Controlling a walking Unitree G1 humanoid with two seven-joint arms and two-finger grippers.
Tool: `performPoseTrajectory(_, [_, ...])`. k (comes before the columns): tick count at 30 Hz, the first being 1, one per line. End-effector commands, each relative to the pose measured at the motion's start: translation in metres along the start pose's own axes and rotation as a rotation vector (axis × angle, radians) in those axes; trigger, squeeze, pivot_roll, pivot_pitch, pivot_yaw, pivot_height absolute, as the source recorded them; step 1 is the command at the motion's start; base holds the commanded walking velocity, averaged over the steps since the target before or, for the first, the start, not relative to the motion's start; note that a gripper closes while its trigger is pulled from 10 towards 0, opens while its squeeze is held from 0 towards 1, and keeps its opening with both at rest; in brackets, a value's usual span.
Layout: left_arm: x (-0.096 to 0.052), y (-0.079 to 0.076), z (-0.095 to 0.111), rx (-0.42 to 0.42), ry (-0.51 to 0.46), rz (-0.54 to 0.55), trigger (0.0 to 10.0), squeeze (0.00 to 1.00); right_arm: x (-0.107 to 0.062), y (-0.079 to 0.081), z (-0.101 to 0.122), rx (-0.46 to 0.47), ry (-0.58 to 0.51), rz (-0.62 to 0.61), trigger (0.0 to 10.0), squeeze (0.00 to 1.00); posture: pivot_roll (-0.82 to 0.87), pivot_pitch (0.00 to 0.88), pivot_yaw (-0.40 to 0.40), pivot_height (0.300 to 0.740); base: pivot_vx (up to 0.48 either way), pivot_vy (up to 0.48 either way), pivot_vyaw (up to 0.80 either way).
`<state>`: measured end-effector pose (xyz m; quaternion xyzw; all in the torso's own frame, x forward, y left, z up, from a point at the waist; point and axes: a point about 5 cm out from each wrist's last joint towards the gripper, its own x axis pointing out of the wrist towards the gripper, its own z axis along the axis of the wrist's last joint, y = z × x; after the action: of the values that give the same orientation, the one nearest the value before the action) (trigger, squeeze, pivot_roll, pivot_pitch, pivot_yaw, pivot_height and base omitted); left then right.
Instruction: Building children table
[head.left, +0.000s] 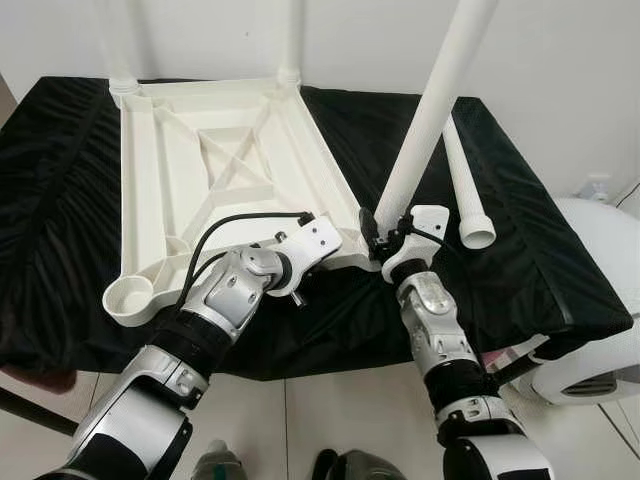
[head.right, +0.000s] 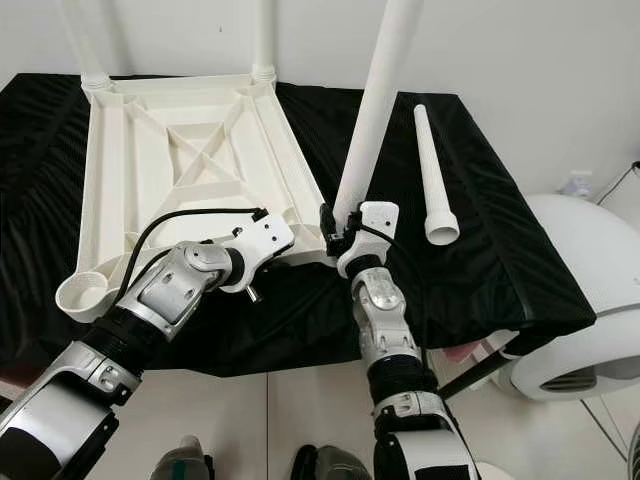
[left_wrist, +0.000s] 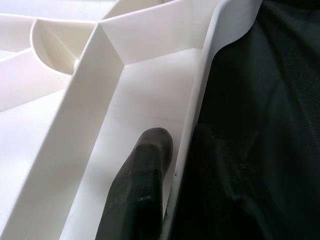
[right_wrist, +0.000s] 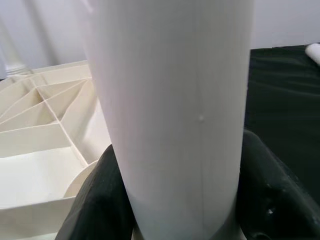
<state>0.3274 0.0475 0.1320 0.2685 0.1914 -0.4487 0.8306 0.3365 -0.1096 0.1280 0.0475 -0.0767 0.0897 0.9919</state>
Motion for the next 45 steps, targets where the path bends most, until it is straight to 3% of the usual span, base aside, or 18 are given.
performPoseTrajectory(1, [-0.002, -0.002, 0.017, 0.051, -0.062, -0.007, 10.0, 0.00, -0.003, 0.004, -0.011, 0.018, 0.061, -0.016, 10.0, 0.00, 0.06, 0.021, -0.088, 0.740, 0.000, 0.000, 0.00])
performPoseTrajectory(6, [-0.002, -0.002, 0.017, 0.049, -0.063, -0.008, 10.0, 0.00, -0.005, 0.016, -0.010, 0.034, 0.066, -0.031, 10.0, 0.00, 0.06, 0.021, -0.089, 0.740, 0.000, 0.000, 0.00])
performPoseTrajectory(7, [-0.002, -0.002, 0.017, 0.049, -0.063, -0.008, 10.0, 0.00, -0.005, 0.015, -0.010, 0.034, 0.068, -0.037, 10.0, 0.24, 0.05, 0.021, -0.088, 0.740, 0.000, 0.000, 0.00])
performPoseTrajectory(9, [-0.002, -0.002, 0.017, 0.049, -0.063, -0.008, 10.0, 0.00, -0.005, 0.014, -0.010, 0.034, 0.070, -0.041, 10.0, 0.24, 0.05, 0.021, -0.088, 0.740, 0.000, 0.000, 0.00])
performPoseTrajectory(10, [-0.002, -0.002, 0.017, 0.049, -0.064, -0.009, 10.0, 0.00, -0.006, 0.012, -0.009, 0.032, 0.071, -0.049, 10.0, 1.00, 0.05, 0.020, -0.088, 0.740, 0.000, 0.000, 0.00])
performPoseTrajectory(22, [-0.002, -0.003, 0.017, 0.051, -0.065, -0.012, 10.0, 0.00, -0.007, 0.001, -0.005, -0.009, 0.071, -0.052, 10.0, 1.00, 0.05, 0.022, -0.088, 0.740, 0.000, 0.000, 0.00])
performPoseTrajectory(23, [-0.001, -0.004, 0.017, 0.050, -0.065, -0.013, 10.0, 0.00, -0.007, -0.001, -0.005, -0.017, 0.072, -0.051, 10.0, 0.25, 0.05, 0.021, -0.088, 0.740, 0.000, 0.000, 0.00])
performPoseTrajectory(24, [-0.001, -0.004, 0.017, 0.050, -0.065, -0.014, 10.0, 0.00, -0.008, -0.003, -0.004, -0.023, 0.068, -0.045, 10.0, 0.00, 0.05, 0.019, -0.088, 0.740, 0.000, 0.000, 0.00])
performPoseTrajectory(30, [-0.002, -0.005, 0.018, 0.043, -0.072, -0.024, 10.0, 0.00, -0.010, -0.012, -0.002, -0.026, 0.066, -0.020, 10.0, 0.00, 0.05, 0.016, -0.088, 0.740, 0.000, 0.000, 0.00])
performPoseTrajectory(31, [-0.002, -0.005, 0.018, 0.041, -0.080, -0.032, 10.0, 0.36, -0.011, -0.013, -0.002, -0.029, 0.067, -0.019, 10.0, 0.00, 0.04, 0.015, -0.087, 0.740, 0.000, 0.000, 0.00])
performPoseTrajectory(32, [-0.002, -0.005, 0.018, 0.041, -0.080, -0.032, 10.0, 0.36, -0.011, -0.013, -0.002, -0.029, 0.067, -0.019, 10.0, 0.00, 0.04, 0.015, -0.087, 0.740, 0.000, 0.000, 0.00])
performPoseTrajectory(33, [-0.002, -0.006, 0.019, 0.039, -0.085, -0.040, 10.0, 0.80, -0.011, -0.014, -0.002, -0.031, 0.069, -0.021, 10.0, 0.00, 0.04, 0.015, -0.087, 0.740, 0.000, 0.000, 0.00])
performPoseTrajectory(34, [-0.003, -0.006, 0.020, 0.037, -0.090, -0.047, 10.0, 1.00, -0.011, -0.016, -0.002, -0.034, 0.069, -0.022, 10.0, 0.00, 0.04, 0.013, -0.086, 0.740, 0.000, 0.000, 0.00])
performPoseTrajectory(37, [-0.002, -0.006, 0.020, 0.043, -0.081, -0.037, 10.0, 1.00, -0.011, -0.018, -0.001, -0.038, 0.065, -0.016, 10.0, 0.00, 0.04, 0.011, -0.085, 0.740, 0.000, 0.000, 0.00])
performPoseTrajectory(38, [-0.001, -0.006, 0.021, 0.045, -0.084, -0.040, 10.0, 0.06, -0.011, -0.019, 0.000, -0.037, 0.064, -0.014, 10.0, 0.00, 0.04, 0.011, -0.085, 0.740, 0.000, 0.000, 0.00])
performPoseTrajectory(39, [-0.001, -0.006, 0.021, 0.045, -0.084, -0.040, 10.0, 0.06, -0.011, -0.019, 0.000, -0.037, 0.064, -0.014, 10.0, 0.00, 0.04, 0.011, -0.085, 0.740, 0.000, 0.000, 0.00])
performPoseTrajectory(40, [-0.001, -0.008, 0.023, 0.036, -0.096, -0.049, 10.0, 0.00, -0.012, -0.019, 0.000, -0.040, 0.064, -0.011, 10.0, 0.00, 0.04, 0.009, -0.084, 0.740, 0.000, 0.000, 0.00])
performPoseTrajectory(45, [0.000, -0.009, 0.027, 0.032, -0.111, -0.060, 10.0, 0.00, -0.012, -0.022, 0.000, -0.044, 0.065, -0.008, 10.0, 0.00, 0.03, 0.004, -0.084, 0.740, 0.000, 0.000, 0.00])
